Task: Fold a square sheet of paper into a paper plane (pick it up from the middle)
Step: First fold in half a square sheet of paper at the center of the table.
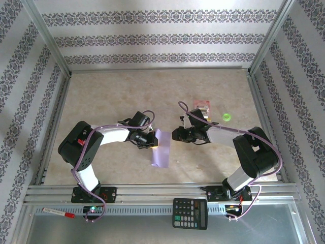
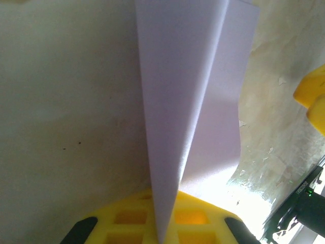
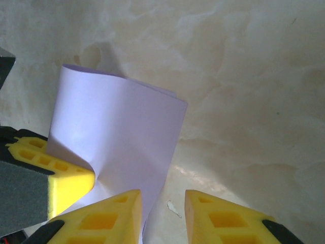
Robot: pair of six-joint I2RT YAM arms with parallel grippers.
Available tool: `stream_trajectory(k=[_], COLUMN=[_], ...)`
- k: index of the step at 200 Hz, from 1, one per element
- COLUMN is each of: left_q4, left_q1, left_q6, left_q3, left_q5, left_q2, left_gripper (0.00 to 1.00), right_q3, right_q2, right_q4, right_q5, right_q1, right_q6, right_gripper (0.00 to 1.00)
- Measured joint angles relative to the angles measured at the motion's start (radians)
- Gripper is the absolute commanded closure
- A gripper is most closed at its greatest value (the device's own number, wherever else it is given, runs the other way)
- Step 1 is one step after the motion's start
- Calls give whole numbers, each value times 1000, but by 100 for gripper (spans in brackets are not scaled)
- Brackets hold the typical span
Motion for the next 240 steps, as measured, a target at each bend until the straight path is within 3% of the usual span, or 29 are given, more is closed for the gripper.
stream_trajectory(k=[43, 102, 162, 208, 240], left_q4=[5, 49, 90, 106, 87], left_q1=[5, 5, 5, 5, 5], left_q6=[-4, -56, -90, -94, -68], left_q3=[-3, -31, -48, -50, -49], left_q5=[5, 10, 11, 26, 16], left_q2=[1, 1, 1, -3, -28], left_gripper=[91, 90, 86, 69, 49], right_q3=[-25, -134, -182, -189, -202], right_q2=[-26, -106, -55, -29, -33], right_q4=[-6, 33, 134, 177, 195], right_q5=[-37, -53, -17, 5, 20], right_q1=[26, 161, 282, 292, 293], right_q6=[21, 138, 253, 309, 339], right_gripper=[72, 80, 85, 87, 87])
